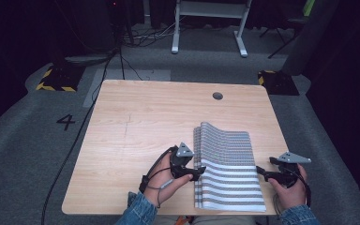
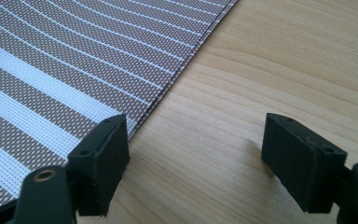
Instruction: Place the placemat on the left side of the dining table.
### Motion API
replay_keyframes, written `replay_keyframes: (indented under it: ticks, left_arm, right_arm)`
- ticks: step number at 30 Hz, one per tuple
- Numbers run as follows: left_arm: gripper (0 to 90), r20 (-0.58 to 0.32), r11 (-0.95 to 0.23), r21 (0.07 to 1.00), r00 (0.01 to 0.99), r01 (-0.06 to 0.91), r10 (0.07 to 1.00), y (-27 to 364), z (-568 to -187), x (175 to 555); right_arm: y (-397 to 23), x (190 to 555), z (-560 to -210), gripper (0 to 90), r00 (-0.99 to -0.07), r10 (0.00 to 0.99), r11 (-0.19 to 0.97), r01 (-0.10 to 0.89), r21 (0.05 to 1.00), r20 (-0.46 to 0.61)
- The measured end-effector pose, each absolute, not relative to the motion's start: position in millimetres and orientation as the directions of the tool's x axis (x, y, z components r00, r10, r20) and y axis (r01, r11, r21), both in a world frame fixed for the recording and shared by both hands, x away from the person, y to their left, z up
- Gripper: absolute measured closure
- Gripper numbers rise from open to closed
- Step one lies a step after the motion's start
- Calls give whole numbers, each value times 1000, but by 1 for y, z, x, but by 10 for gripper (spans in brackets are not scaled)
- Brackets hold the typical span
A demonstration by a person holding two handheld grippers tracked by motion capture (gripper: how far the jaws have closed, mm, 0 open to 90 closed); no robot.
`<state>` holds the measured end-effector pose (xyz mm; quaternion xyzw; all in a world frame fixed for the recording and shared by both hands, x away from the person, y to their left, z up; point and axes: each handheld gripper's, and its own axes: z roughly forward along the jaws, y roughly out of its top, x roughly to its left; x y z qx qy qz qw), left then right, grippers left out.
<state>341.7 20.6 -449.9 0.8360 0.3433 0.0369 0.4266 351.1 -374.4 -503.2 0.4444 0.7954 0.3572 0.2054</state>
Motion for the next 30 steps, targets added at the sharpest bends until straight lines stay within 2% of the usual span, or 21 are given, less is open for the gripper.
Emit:
replay_keyframes:
  ticks: [7, 12, 17, 21, 24, 27, 30]
  left_arm:
    - [330, -271, -423, 699, 762, 576, 589, 8, -464, 353]
    - [330, -214, -472, 720, 810, 508, 546, -5, -461, 354]
    - [327, -216, -462, 749, 834, 475, 507, -18, -452, 354]
    - [302, -251, -467, 715, 814, 521, 525, -22, -460, 358]
    - [316, -212, -517, 660, 795, 545, 568, -20, -466, 358]
    - [300, -210, -524, 656, 799, 543, 564, -22, -466, 356]
    - [335, -221, -513, 671, 805, 535, 551, -25, -465, 358]
  right_arm:
    - [-374, 351, -503, 231, -520, 854, 348, 561, 751, -8]
    - [-374, 351, -503, 231, -521, 854, 351, 559, 751, -11]
    - [-374, 351, -503, 231, -521, 854, 350, 560, 751, -9]
    - [-374, 351, -503, 231, -520, 854, 349, 561, 751, -8]
    - [-374, 351, -503, 231, -520, 854, 349, 561, 751, -9]
    - [-374, 351, -503, 231, -520, 854, 348, 562, 751, -7]
    - [-374, 351, -503, 231, -520, 854, 349, 561, 750, -8]
